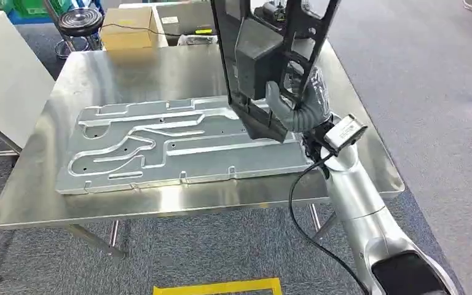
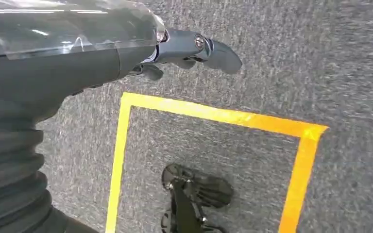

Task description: Take the parts from the cabinet and place them on the table.

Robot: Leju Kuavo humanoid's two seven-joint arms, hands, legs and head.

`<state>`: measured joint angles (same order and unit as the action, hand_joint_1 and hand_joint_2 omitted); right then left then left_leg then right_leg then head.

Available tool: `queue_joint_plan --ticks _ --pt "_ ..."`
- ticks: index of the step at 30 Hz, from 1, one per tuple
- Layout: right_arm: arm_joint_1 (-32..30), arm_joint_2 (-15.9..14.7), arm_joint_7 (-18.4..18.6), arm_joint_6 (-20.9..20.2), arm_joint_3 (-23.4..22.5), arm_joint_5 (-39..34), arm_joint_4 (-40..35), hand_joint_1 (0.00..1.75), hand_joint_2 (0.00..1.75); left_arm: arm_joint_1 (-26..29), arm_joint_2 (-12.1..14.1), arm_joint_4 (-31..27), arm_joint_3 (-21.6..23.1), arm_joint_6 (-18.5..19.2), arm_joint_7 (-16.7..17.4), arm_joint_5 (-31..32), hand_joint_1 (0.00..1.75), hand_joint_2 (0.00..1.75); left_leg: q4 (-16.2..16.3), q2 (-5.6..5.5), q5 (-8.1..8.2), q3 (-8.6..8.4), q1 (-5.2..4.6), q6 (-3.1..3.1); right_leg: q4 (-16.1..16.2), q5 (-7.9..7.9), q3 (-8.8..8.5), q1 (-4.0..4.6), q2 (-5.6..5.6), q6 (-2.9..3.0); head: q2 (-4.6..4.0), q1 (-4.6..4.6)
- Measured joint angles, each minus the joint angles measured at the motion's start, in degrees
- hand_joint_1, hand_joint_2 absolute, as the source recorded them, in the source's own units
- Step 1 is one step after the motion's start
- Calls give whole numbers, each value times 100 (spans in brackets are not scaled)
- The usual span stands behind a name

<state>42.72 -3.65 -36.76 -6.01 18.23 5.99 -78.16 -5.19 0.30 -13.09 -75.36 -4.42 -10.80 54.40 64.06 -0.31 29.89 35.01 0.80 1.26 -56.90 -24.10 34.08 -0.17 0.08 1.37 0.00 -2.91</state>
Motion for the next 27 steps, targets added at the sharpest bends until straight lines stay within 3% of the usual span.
queue_joint_plan --ticks 2,3,4,5,7,9,12,14,15,17,18,19,20,22,23,24,27 --pt "3 4 17 2 -4 0 94 175 175 2 2 0 0 0 0 0 0 175 924 0 354 496 0 33 -8 -28 -13 28 -5 38 0 0" --pt "4 7 58 78 -7 38 140 175 175 13 0 0 0 7 4 -2 0 175 1184 0 369 675 0 42 -16 -40 -14 38 -3 47 0 0" --pt "37 7 117 235 -2 176 203 175 175 21 -2 0 0 13 9 -7 0 175 1152 0 258 708 0 42 -24 -53 -21 44 2 46 0 0" --pt "147 7 242 475 11 379 336 175 175 23 -2 0 0 20 18 -11 0 175 838 1 -1 609 0 34 -43 -79 -34 49 9 44 0 0" --pt "551 18 476 993 46 803 860 175 175 7 2 0 -2 11 41 -35 0 175 -166 6 -582 199 -2 -8 -106 -139 -57 49 22 20 0 0" --pt "1023 64 610 1535 103 1273 1534 175 175 -11 2 0 -15 7 37 -83 0 175 -533 11 -580 70 -38 -82 -184 -174 6 90 45 -27 0 2" --pt "1469 170 738 2042 303 1987 2415 175 175 -4 0 0 -20 5 4 -109 0 175 -519 2 -588 84 -40 -150 -149 -160 7 71 45 -99 0 2" --pt "1703 253 867 2225 467 2486 2888 175 175 -19 -2 0 -22 11 -4 -112 0 175 -605 2 -625 28 13 -213 -298 -291 51 73 36 -163 0 2" --pt "1826 302 986 2287 564 2755 3120 175 175 -24 -2 0 -22 29 -9 -100 0 175 -607 4 -625 24 14 -230 -621 -474 207 56 32 -191 0 2" --pt "2046 435 1424 2185 886 3547 3621 175 175 -24 -2 0 -22 86 -26 -74 0 175 -605 5 -611 18 14 -244 -1588 -864 707 -1 26 -246 0 2" --pt "2122 507 1653 2030 1111 3956 3868 175 175 -22 -2 0 -22 124 -41 -55 0 175 -602 6 -606 15 17 -240 -1889 -922 886 -24 23 -264 0 2" --pt "2183 577 1829 1870 1358 4334 4112 175 175 -21 -2 0 -20 157 -52 -15 0 175 -601 2 -597 3 25 -235 -1922 -836 938 -48 19 -277 0 2" --pt "2205 636 1959 1733 1561 4648 4302 175 175 -20 -4 2 -17 173 -55 2 0 175 -599 -7 -587 -12 33 -225 -1692 -636 855 -62 17 -280 0 2" --pt "2252 776 2269 1477 1972 5157 4637 175 175 -13 -11 15 -9 197 -44 46 0 175 -588 -30 -554 -51 47 -184 -707 -80 412 -70 8 -256 0 2" --pt "2270 833 2423 1388 2172 5326 4803 175 175 -9 -11 22 -5 199 -26 63 0 175 -587 -33 -536 -54 48 -155 -248 68 229 -67 -1 -232 0 2" --pt "2283 886 2520 1327 2326 5417 4932 175 175 -12 -13 26 -2 197 -2 79 0 175 -570 -38 -526 -35 11 -123 -170 -6 175 -19 -6 -226 0 2" --pt "2264 1008 2656 1104 2688 5613 5280 175 175 -6 -24 50 9 171 33 124 0 175 -610 -36 -539 -44 35 -19 -158 -11 194 16 10 -159 0 2"
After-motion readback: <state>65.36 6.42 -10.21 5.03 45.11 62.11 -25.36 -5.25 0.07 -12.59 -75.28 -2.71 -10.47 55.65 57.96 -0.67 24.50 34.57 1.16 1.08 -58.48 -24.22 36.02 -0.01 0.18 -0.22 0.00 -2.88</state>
